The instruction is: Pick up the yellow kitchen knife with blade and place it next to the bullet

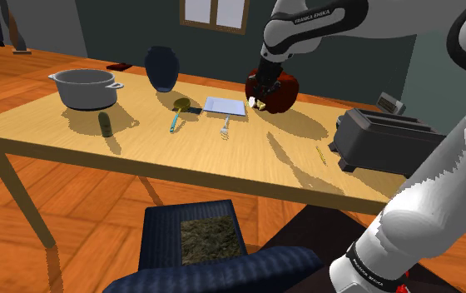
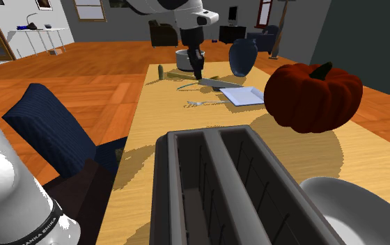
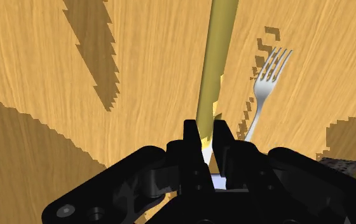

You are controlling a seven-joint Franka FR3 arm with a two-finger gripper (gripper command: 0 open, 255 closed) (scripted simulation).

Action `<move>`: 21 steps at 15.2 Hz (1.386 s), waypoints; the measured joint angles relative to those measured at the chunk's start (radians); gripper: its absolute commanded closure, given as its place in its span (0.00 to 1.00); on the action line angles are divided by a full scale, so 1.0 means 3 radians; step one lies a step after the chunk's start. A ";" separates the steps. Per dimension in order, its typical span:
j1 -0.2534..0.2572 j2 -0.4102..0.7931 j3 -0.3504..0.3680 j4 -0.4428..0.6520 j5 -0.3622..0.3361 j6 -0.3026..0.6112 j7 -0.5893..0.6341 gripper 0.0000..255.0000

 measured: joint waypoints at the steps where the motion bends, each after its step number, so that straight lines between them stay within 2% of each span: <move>1: 0.0042 0.0036 0.0047 0.0046 -0.0012 -0.0012 0.0093 1.00; 4: 0.0140 0.0088 0.0155 0.0123 -0.0046 -0.0049 0.0313 1.00; 12: 0.0436 0.0482 0.0427 0.0597 -0.0154 -0.0166 0.0918 1.00; 21: 0.0830 0.1166 0.0648 0.1541 -0.0327 -0.0493 0.1543 1.00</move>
